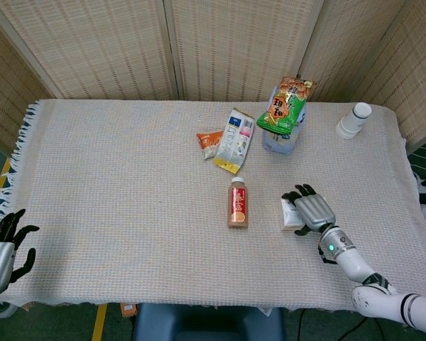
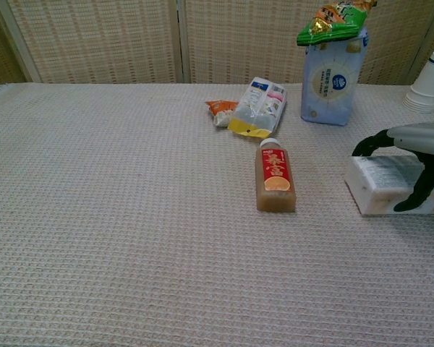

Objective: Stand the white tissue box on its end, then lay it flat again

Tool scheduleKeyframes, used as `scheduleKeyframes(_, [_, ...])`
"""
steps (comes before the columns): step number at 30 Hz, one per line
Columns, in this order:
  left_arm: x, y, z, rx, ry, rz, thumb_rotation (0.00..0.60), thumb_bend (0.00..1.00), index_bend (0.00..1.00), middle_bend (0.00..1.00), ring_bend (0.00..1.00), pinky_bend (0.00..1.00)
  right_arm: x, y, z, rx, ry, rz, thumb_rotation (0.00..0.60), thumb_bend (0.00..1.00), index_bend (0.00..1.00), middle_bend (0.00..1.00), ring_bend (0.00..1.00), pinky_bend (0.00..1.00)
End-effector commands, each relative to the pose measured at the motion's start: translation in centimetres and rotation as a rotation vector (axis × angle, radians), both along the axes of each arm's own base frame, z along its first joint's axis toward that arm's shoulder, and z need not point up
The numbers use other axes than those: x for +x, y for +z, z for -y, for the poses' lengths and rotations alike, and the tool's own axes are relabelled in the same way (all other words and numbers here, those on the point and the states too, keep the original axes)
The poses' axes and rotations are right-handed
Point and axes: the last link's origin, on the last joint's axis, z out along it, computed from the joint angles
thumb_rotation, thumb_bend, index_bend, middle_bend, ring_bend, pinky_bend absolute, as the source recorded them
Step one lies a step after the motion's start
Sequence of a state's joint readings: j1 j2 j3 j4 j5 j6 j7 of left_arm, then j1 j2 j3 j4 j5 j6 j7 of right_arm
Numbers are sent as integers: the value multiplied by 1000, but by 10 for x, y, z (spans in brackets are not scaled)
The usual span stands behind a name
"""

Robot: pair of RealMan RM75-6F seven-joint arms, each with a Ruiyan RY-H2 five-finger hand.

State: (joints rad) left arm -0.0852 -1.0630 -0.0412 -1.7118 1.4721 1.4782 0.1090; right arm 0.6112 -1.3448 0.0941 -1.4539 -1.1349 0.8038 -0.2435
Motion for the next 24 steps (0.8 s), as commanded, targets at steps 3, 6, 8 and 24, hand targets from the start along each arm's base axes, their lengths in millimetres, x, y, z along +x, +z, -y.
scheduleKeyframes(3, [0, 0, 0, 0, -1, 3, 600, 491, 310, 0, 0, 184, -1, -2, 0, -1, 4, -2, 600, 0, 253, 247, 140, 0])
scheduleKeyframes(6, [0, 0, 0, 0, -5, 5, 600, 491, 310, 0, 0, 184, -1, -2, 1, -15, 17, -1, 600, 0, 305, 306, 173, 0])
scheduleKeyframes(8, [1, 1, 0, 1, -8, 5, 600, 490, 310, 0, 0, 184, 0, -1, 1, -27, 29, 5, 600, 4, 359, 359, 204, 0])
scheduleKeyframes(24, [1, 0, 1, 1, -7, 0, 600, 490, 310, 0, 0, 184, 7, 25, -10, -149, -47, 812, 600, 12, 410, 488, 336, 0])
